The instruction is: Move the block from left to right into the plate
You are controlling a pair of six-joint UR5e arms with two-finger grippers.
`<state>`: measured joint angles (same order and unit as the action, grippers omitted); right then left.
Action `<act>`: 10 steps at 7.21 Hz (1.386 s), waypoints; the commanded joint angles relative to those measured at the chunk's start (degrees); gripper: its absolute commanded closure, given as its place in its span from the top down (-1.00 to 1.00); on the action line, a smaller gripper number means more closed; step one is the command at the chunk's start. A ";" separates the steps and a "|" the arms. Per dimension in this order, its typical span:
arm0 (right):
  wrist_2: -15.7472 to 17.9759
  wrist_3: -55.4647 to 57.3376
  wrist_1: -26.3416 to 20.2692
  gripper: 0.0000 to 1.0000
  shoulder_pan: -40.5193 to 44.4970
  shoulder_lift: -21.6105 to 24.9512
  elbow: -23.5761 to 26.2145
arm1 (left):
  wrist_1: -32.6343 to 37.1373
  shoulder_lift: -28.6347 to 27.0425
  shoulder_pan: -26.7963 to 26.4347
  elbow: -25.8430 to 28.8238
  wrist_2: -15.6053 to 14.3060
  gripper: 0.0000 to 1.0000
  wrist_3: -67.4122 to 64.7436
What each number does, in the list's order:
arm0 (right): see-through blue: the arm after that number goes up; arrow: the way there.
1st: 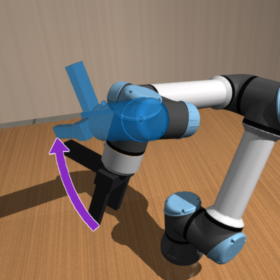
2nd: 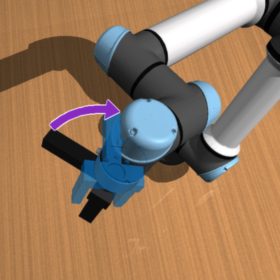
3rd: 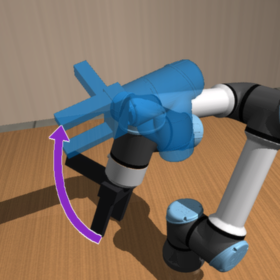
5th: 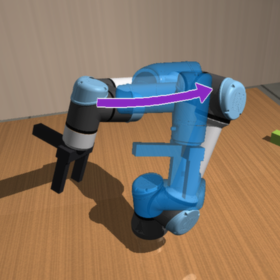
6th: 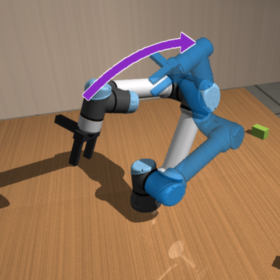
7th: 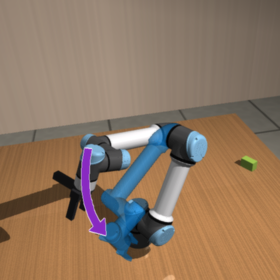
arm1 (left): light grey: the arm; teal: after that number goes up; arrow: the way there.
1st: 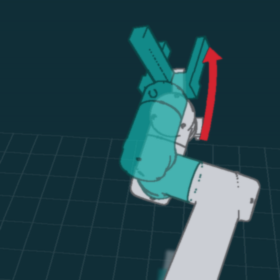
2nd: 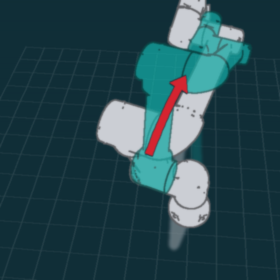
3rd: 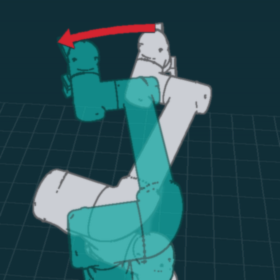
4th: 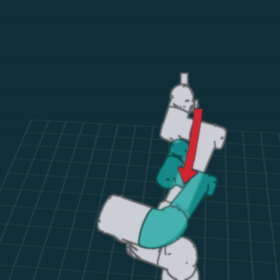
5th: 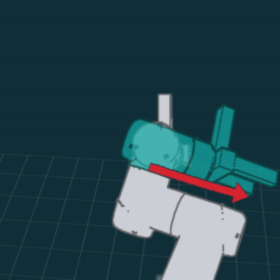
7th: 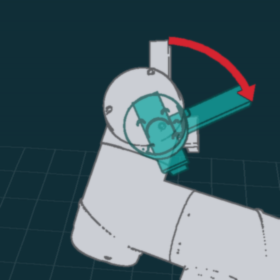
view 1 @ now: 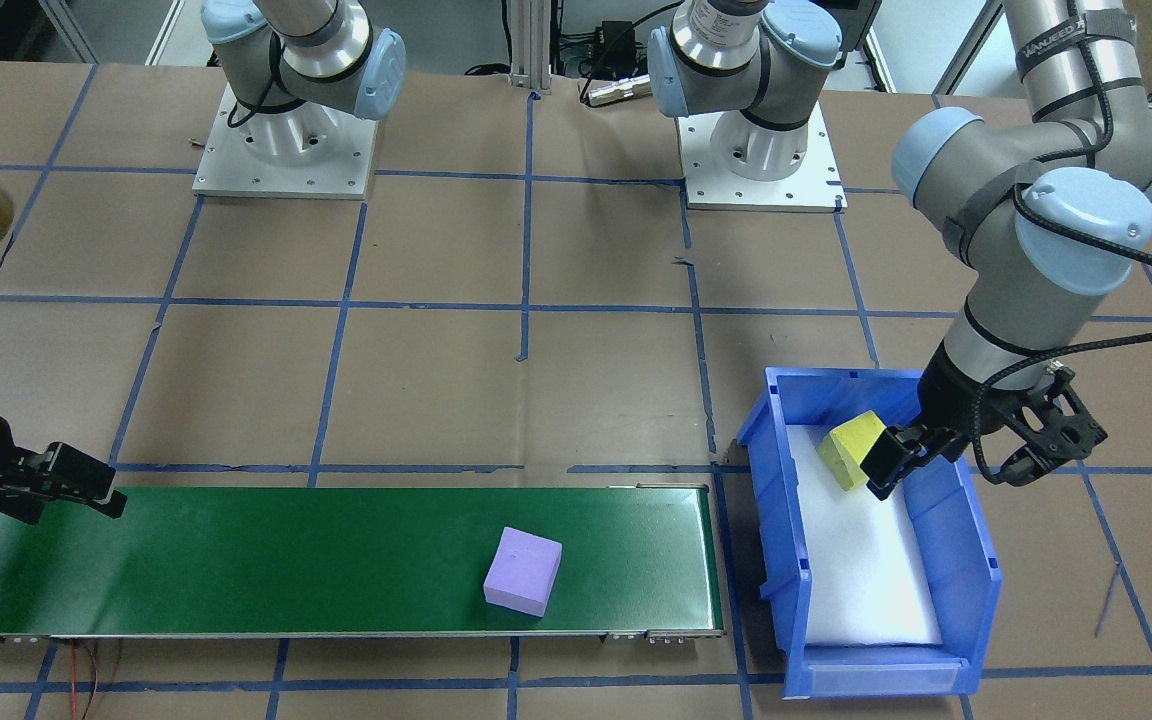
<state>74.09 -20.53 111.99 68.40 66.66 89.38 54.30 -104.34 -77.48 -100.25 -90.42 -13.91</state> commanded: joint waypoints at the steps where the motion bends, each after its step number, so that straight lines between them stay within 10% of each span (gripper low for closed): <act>1: -2.81 -3.35 0.07 1.00 -2.13 -1.87 0.01 | 1.95 0.10 0.13 -2.73 -0.19 1.00 -1.30; 10: -2.54 -3.64 0.86 1.00 -2.22 -0.83 2.65 | 2.04 -1.83 0.48 -7.15 -4.76 1.00 -1.47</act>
<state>71.76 -24.23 112.83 66.18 65.73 91.89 56.41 -105.55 -76.95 -107.40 -95.02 -15.28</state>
